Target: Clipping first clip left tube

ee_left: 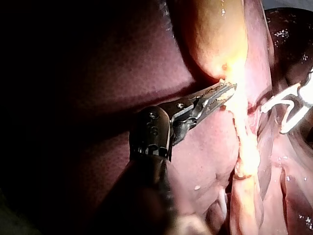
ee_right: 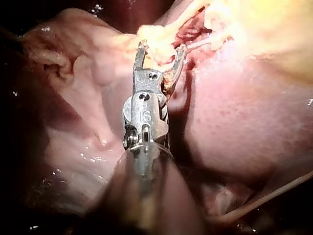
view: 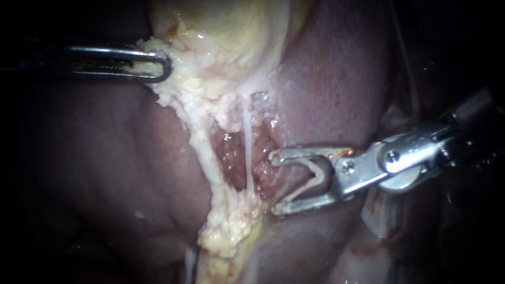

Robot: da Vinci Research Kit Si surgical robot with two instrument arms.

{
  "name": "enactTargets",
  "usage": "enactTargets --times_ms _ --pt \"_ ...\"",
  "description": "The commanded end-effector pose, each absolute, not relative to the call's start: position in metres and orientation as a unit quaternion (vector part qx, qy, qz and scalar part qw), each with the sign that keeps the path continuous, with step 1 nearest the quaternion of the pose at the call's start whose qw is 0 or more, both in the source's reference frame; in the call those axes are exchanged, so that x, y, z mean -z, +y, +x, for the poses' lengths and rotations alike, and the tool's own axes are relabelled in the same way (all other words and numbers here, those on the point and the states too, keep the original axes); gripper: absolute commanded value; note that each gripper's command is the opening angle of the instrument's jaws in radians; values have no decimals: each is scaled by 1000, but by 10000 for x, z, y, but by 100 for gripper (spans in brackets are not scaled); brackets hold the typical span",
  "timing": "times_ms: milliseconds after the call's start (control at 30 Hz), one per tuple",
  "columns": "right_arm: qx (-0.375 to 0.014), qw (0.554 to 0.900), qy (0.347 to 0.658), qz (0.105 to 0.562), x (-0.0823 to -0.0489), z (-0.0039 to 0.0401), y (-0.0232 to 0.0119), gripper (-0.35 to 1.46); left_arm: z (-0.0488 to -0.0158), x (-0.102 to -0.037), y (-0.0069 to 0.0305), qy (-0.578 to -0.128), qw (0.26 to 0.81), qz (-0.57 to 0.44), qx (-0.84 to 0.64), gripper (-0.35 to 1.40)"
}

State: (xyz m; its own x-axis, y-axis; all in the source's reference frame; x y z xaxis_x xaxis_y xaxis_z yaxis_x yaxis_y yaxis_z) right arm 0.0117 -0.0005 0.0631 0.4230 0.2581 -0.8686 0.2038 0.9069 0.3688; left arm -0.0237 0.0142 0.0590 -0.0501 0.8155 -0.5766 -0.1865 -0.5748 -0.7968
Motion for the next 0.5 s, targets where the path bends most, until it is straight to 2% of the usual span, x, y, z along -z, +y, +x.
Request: enactTargets --times_ms 33,200,500 --pt "-17 815 536 218 -637 124 -7 47 -238 -590 142 -271 373 -580 -672 -35" --pt "-16 816 535 221 -659 154 -14 48 -238 -590 142 -271 373 -580 -672 -35" --pt "-25 816 535 218 -675 180 -14 48 -238 -590 142 -271 373 -580 -672 -35"
